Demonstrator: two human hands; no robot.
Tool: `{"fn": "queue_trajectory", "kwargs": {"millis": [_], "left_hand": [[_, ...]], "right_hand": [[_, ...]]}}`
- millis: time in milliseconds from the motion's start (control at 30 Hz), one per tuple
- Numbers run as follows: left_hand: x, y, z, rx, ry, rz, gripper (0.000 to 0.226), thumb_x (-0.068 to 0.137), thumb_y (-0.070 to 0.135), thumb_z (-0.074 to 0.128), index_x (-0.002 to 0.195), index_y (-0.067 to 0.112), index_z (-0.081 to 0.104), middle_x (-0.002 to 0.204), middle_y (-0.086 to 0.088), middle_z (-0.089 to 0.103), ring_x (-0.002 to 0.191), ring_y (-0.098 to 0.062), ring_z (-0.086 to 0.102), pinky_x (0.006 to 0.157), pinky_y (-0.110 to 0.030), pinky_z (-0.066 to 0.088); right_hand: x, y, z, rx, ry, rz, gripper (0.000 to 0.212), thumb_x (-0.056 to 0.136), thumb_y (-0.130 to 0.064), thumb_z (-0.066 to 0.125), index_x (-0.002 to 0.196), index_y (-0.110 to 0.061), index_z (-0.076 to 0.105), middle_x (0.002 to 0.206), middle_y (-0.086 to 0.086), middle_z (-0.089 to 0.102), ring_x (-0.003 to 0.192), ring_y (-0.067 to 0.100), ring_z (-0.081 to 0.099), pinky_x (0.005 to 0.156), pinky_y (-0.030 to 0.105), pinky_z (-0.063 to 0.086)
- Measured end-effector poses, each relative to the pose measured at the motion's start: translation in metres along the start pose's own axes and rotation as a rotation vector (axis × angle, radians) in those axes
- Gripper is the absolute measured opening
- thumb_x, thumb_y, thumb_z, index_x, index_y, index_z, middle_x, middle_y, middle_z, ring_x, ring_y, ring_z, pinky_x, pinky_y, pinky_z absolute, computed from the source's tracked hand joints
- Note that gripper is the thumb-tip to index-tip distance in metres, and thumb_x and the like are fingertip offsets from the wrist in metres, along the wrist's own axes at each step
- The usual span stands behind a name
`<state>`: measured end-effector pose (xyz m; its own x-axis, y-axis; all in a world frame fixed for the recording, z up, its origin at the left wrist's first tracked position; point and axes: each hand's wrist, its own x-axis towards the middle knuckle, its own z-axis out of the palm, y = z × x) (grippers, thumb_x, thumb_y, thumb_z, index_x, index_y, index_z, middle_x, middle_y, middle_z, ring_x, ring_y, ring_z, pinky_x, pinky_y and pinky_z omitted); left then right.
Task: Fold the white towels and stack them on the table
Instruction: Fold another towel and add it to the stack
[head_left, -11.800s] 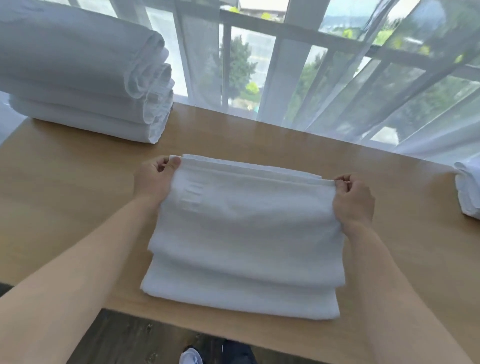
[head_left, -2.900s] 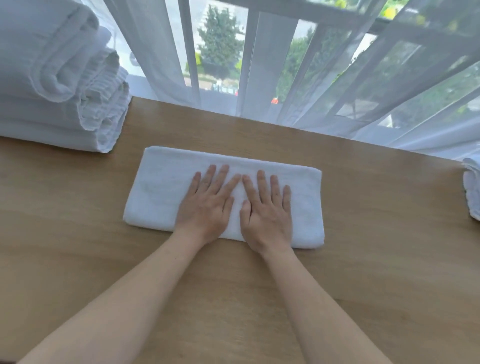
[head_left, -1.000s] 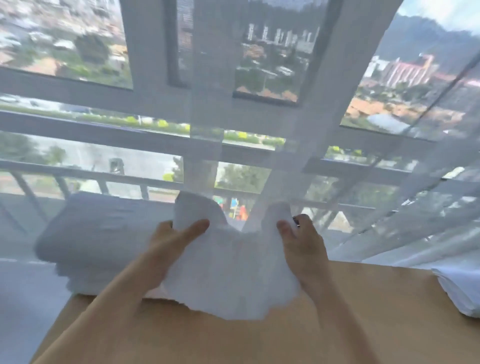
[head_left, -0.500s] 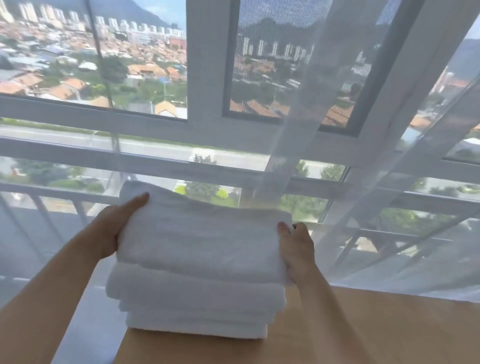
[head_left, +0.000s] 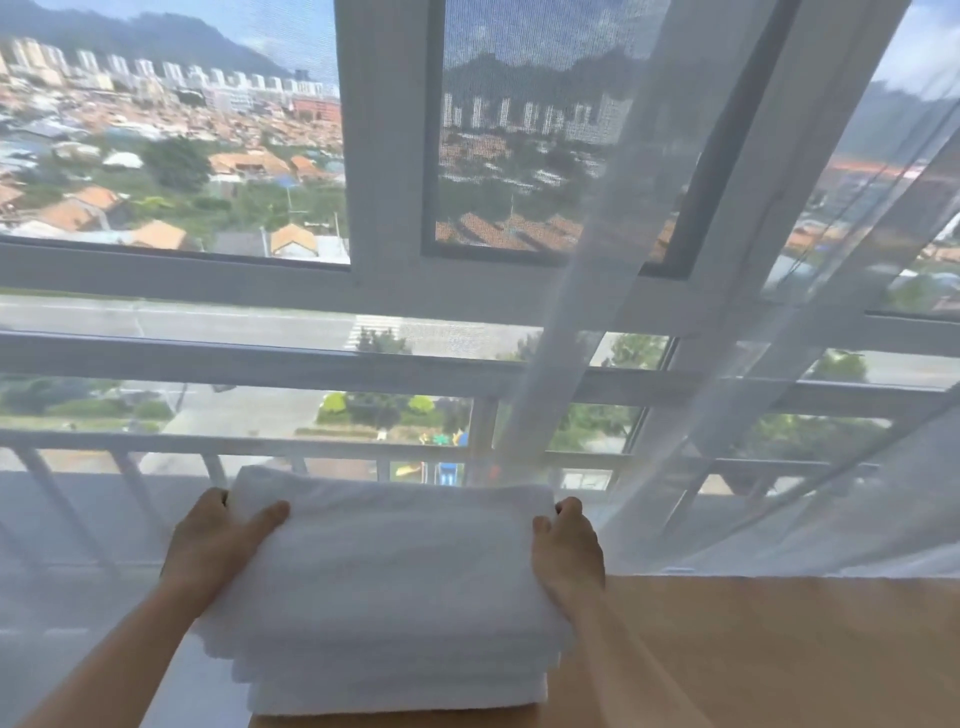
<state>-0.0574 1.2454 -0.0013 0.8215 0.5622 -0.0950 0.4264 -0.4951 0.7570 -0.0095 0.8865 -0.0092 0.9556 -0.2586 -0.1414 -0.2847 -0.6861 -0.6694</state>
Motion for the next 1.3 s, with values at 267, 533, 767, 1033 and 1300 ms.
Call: {"fn": "queue_trajectory", "kwargs": {"millis": [267,533,767,1033,1300], "left_hand": [[0.002,-0.002,0.003,-0.052,0.076,0.071,0.035,0.087,0.042,0.074,0.104,0.018,0.053,0.094,-0.007,0.063,0.082,-0.031,0.054,0.075,-0.044,0.042],[-0.009,0.003,0.015,0.289,0.167,0.183,0.062,0.090,0.033,0.071,0.137,0.002,0.047,0.133,-0.023,0.056,0.122,-0.045,0.052,0.100,-0.055,0.043],[-0.056,0.054,0.071,0.315,-0.052,0.832,0.046,0.102,0.032,0.041,0.146,0.023,0.050,0.158,0.004,0.040,0.147,-0.016,0.035,0.117,-0.036,0.028],[-0.021,0.019,0.075,0.710,-0.223,0.578,0.067,0.098,0.064,0.008,0.160,0.038,0.010,0.169,0.009,0.004,0.155,-0.010,0.000,0.125,-0.034,0.001],[0.011,-0.016,0.036,0.633,-0.190,0.396,0.068,0.095,0.070,0.015,0.158,0.043,0.014,0.168,0.017,0.004,0.154,-0.008,-0.006,0.125,-0.039,0.006]], "right_hand": [[-0.001,0.002,-0.010,0.065,0.115,-0.158,0.010,0.096,-0.010,0.045,0.096,-0.019,0.045,0.087,-0.004,0.057,0.075,0.014,0.050,0.066,0.034,0.034],[-0.005,0.003,-0.005,-0.177,0.136,-0.112,0.020,0.102,-0.022,0.040,0.121,-0.020,0.043,0.114,-0.002,0.054,0.096,0.023,0.058,0.076,0.036,0.040],[-0.035,-0.044,0.040,-0.324,0.134,-0.742,0.037,0.102,-0.024,0.041,0.139,-0.022,0.050,0.149,0.000,0.047,0.141,0.024,0.039,0.118,0.045,0.022],[-0.019,-0.035,0.060,-0.513,-0.209,-0.442,0.065,0.095,-0.067,0.010,0.156,-0.044,0.016,0.167,-0.010,0.007,0.154,0.016,0.001,0.123,0.041,-0.006],[-0.009,-0.010,0.047,-0.460,-0.149,-0.355,0.066,0.095,-0.064,0.010,0.156,-0.041,0.020,0.167,-0.009,0.011,0.154,0.016,0.006,0.125,0.037,0.001]]}}
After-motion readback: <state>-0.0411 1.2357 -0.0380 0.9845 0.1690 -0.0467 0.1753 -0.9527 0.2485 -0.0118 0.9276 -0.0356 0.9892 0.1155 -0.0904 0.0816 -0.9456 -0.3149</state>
